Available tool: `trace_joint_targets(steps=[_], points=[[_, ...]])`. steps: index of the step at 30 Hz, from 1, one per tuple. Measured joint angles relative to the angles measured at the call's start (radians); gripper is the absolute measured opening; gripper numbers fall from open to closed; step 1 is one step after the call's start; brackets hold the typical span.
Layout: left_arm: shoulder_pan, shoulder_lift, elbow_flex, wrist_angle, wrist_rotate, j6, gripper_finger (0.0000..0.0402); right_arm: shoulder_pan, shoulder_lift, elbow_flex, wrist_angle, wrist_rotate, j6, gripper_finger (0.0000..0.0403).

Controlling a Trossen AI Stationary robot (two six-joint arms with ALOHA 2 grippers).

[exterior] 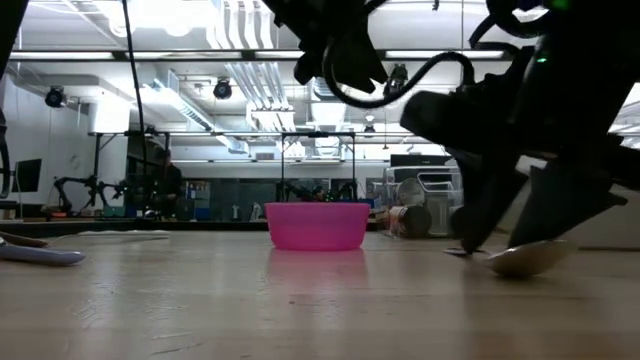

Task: Pick & Place Food Item
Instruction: Put the silver spoon into the gray bin

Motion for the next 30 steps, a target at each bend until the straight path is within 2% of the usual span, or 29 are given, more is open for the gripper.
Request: trace_joint_targets(steps=[6,10,22,30], points=[[0.0,0.0,0.0,0.0,0.0,0.0,0.0146,-0.001,0.004,0.047,-0.173,-0.103,-0.002,0.0192],[0.0,0.0,0.0,0.0,0.0,0.0,0.0146,0.002,0.004,0.075,-0.237,-0.113,0.011,0.0192],[0.0,0.0,0.0,0.0,0.0,0.0,0.0146,0.01,0.007,0.104,-0.209,-0.064,0.128,0.0192],[0.0,0.0,0.0,0.0,0.0,0.0,0.0146,0.011,0.007,0.083,-0.184,-0.089,0.211,0.0192]])
